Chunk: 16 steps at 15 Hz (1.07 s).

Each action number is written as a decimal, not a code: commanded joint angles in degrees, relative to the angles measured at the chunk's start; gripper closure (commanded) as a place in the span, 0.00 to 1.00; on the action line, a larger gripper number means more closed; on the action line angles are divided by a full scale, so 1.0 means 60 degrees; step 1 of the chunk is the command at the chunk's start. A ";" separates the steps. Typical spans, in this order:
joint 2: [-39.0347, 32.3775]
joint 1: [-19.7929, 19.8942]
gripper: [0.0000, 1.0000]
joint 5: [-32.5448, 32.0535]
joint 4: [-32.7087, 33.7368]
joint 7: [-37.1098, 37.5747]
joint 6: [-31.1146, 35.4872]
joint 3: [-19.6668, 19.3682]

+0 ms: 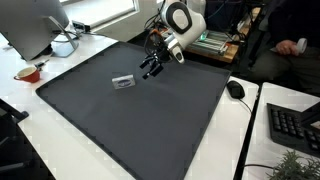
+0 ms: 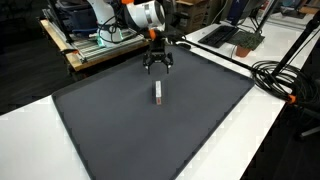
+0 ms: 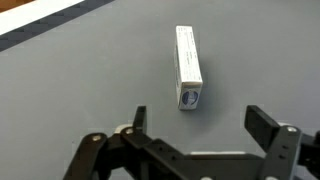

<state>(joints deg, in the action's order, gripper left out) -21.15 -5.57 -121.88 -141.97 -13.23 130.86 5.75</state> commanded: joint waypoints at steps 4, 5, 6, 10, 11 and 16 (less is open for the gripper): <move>-0.1075 0.0329 0.01 -0.0652 0.1000 0.0019 0.0045 -0.0148; -0.1191 0.0333 0.03 -0.0648 0.1108 0.0017 0.0001 -0.0156; -0.1312 0.0325 0.05 -0.0639 0.1220 0.0009 -0.0064 -0.0169; -0.1626 0.0314 0.23 -0.0709 0.1494 0.0034 -0.0091 -0.0205; -0.1682 0.0298 0.22 -0.0708 0.1539 0.0019 -0.0133 -0.0215; -0.1846 0.0314 0.25 -0.0795 0.1654 -0.0122 -0.0258 -0.0302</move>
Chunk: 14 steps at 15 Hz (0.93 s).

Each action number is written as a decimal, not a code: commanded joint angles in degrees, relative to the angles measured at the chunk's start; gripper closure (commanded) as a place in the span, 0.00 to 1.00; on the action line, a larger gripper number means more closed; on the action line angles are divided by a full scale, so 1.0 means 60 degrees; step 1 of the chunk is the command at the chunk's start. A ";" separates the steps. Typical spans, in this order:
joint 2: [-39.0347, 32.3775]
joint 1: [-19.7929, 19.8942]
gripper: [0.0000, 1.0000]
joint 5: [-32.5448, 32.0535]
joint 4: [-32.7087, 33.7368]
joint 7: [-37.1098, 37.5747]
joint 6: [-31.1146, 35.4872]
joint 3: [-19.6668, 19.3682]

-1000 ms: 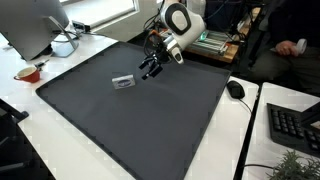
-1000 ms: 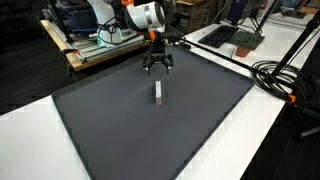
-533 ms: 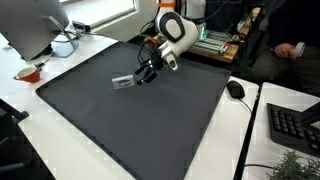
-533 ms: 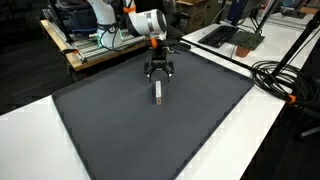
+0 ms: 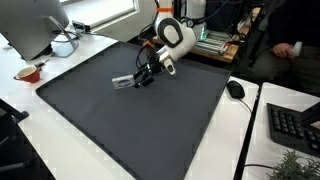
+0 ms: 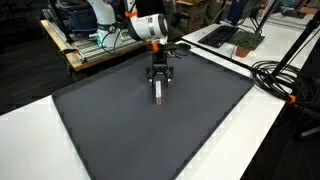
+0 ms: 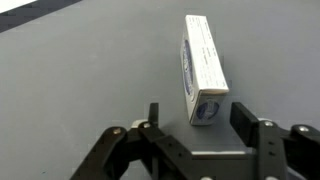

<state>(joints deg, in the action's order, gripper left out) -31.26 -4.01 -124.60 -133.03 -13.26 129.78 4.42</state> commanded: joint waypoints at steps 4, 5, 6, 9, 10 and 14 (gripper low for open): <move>-0.0177 0.0064 0.51 -0.0388 0.0197 -0.0288 -0.0013 -0.0132; -0.0180 0.0069 0.56 -0.0378 0.0195 -0.0326 0.0021 -0.0135; -0.0191 0.0067 0.63 -0.0351 0.0193 -0.0361 0.0029 -0.0137; -0.0261 0.0053 0.85 -0.0297 0.0203 -0.0520 0.0035 -0.0141; -0.0289 0.0039 0.93 -0.0295 0.0203 -0.0561 -0.0003 -0.0145; 0.0008 -0.0019 0.94 -0.0143 0.0009 -0.0558 -0.0135 -0.0098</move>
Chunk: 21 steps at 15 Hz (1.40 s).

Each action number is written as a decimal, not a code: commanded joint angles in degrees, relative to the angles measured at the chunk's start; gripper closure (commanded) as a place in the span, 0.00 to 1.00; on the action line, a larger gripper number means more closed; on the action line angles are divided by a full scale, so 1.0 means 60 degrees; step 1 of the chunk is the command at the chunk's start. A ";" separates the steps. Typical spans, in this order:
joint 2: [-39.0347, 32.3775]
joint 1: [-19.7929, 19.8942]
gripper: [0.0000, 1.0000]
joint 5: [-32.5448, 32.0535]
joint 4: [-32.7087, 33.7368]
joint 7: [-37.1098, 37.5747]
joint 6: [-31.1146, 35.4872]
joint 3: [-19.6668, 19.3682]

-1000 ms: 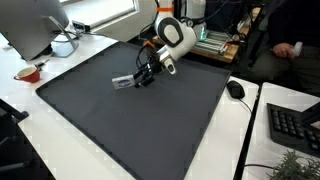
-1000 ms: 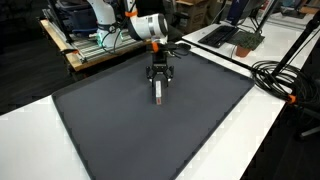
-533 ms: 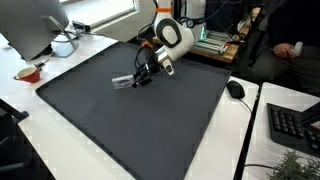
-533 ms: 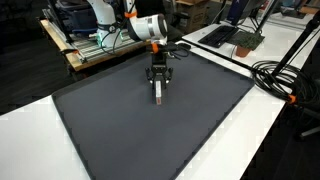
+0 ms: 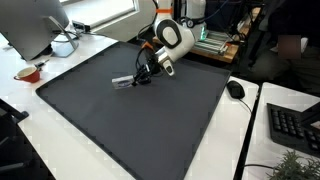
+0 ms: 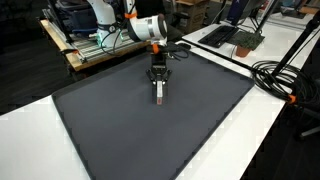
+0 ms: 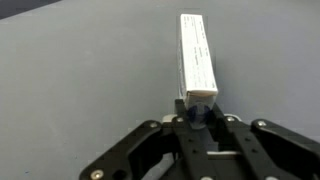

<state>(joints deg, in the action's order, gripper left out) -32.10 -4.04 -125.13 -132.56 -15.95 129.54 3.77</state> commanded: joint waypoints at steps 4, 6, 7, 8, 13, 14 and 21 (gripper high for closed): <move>0.0839 0.0034 0.94 0.0023 -0.0400 -0.0076 0.0119 0.0067; 0.1145 0.0060 0.94 0.0142 -0.0517 -0.0222 0.0274 0.0075; 0.1247 0.0057 0.94 0.0217 -0.0555 -0.0289 0.0303 0.0064; 0.1318 0.0079 0.94 0.0274 -0.0554 -0.0385 0.0444 0.0060; 0.1177 0.0031 0.75 0.0187 -0.0417 -0.0204 0.0369 0.0071; 0.1211 0.0033 0.75 0.0192 -0.0438 -0.0205 0.0391 0.0071; 0.1256 0.0035 0.75 0.0199 -0.0501 -0.0206 0.0395 0.0072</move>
